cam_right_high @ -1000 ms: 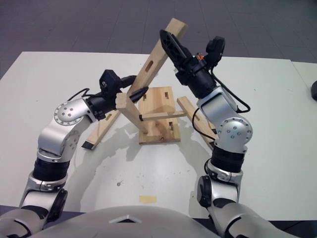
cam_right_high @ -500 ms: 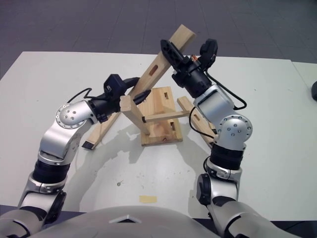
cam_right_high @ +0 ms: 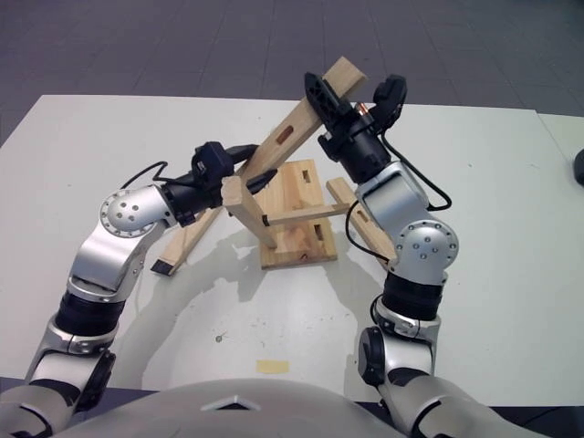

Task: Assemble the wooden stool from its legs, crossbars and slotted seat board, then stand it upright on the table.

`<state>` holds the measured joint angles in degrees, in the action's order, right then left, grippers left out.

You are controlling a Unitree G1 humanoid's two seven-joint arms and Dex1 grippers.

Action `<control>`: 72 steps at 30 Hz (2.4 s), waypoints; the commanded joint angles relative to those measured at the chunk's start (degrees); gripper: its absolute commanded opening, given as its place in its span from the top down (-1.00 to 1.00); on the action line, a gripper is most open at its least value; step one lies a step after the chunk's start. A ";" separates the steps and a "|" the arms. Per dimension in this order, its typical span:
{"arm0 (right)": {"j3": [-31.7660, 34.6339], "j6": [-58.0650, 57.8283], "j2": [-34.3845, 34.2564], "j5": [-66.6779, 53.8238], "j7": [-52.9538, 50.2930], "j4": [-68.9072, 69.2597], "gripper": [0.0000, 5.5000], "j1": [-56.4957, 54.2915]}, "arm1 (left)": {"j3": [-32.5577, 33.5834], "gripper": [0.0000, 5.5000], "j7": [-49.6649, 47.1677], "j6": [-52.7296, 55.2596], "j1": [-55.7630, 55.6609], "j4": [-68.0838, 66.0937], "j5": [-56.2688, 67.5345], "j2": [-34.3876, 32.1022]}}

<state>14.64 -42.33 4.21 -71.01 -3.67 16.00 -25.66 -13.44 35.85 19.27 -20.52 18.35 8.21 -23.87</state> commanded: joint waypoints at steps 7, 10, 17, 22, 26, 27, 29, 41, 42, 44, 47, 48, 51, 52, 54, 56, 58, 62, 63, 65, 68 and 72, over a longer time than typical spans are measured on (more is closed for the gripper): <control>2.75 7.81 -0.95 1.39 0.46 -0.10 0.63 -1.97 | 11.07 -0.20 0.40 2.36 -4.27 -4.62 4.59 -3.25; 5.13 12.02 0.13 4.11 -0.47 -0.74 0.63 -2.52 | 18.03 -0.39 1.68 6.44 -6.53 -5.25 10.45 -5.82; 8.63 14.80 4.23 7.66 -0.96 0.20 0.63 -0.80 | 28.56 -0.79 6.94 24.67 -9.44 0.37 35.57 -9.05; 10.29 14.09 7.25 7.85 -0.57 1.41 0.63 0.88 | 27.89 -0.96 9.75 33.33 -6.37 8.65 48.90 -12.15; 11.66 13.60 10.86 8.93 0.10 2.78 0.63 2.73 | 23.12 -0.96 12.51 33.44 -3.74 12.58 49.18 -14.03; 11.80 13.39 11.64 9.04 0.32 2.57 0.63 2.75 | 22.14 -0.96 13.06 33.10 -2.82 13.41 48.65 -14.49; 12.01 13.12 12.64 8.86 0.55 2.50 0.63 2.88 | 19.47 -0.96 14.04 31.61 -1.63 13.98 46.14 -15.27; 9.80 11.91 14.33 11.85 1.61 3.34 0.63 5.77 | 12.04 -0.26 17.01 25.67 -0.84 11.65 38.19 -15.26; 9.01 11.70 14.80 12.84 2.31 3.66 0.63 6.32 | 12.43 -0.17 16.85 26.15 -0.66 11.78 39.20 -14.92; 7.75 11.20 15.34 14.17 3.01 4.34 0.63 7.42 | 12.14 -0.07 16.45 26.10 -0.41 11.49 39.14 -14.47; 6.83 10.91 16.19 16.01 4.11 4.90 0.63 8.31 | 11.20 0.10 15.80 25.60 0.21 11.24 38.43 -13.88; 6.60 10.73 16.58 16.45 4.57 5.09 0.63 8.44 | 10.94 0.13 15.25 25.41 0.52 11.38 38.12 -13.56; 4.80 10.17 18.83 19.71 6.46 6.21 0.63 9.13 | 9.48 0.17 12.32 24.08 1.62 11.27 35.60 -12.06; 4.19 10.18 19.51 21.02 7.06 6.58 0.63 9.31 | 8.51 0.18 11.06 23.02 1.92 10.89 33.34 -11.89; 2.82 10.20 20.61 23.41 8.47 7.44 0.63 9.91 | 6.66 0.20 8.83 20.83 2.14 9.87 28.83 -11.85; 1.59 10.22 21.17 25.44 9.53 8.28 0.63 10.27 | 5.93 0.23 6.92 19.74 1.92 9.30 26.48 -11.30; 0.58 10.13 21.49 26.87 10.25 8.66 0.63 9.94 | 5.10 0.25 5.53 18.84 1.63 8.41 24.47 -10.81; -2.16 9.16 22.16 29.94 11.31 9.83 0.63 9.58 | 3.41 0.26 2.83 17.59 1.58 7.54 21.26 -9.82; -2.85 8.96 22.38 30.85 11.49 10.10 0.63 9.61 | 2.98 0.26 2.09 17.44 1.58 7.59 20.70 -9.39; -4.33 8.17 22.87 32.57 11.85 10.71 0.63 9.71 | 2.63 0.26 0.73 17.54 1.35 7.60 20.42 -8.32; -6.22 7.80 23.09 35.30 12.47 11.36 0.63 10.07 | 2.54 0.26 -0.41 17.83 0.79 7.55 20.89 -7.02; -8.00 7.38 21.98 37.10 13.14 11.73 0.63 10.41 | 1.72 0.26 -0.69 17.60 0.55 7.09 19.92 -6.75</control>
<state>7.56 -34.02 26.61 -34.73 8.92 26.63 -15.29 -9.88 35.62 34.14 -21.28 27.73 30.56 -30.01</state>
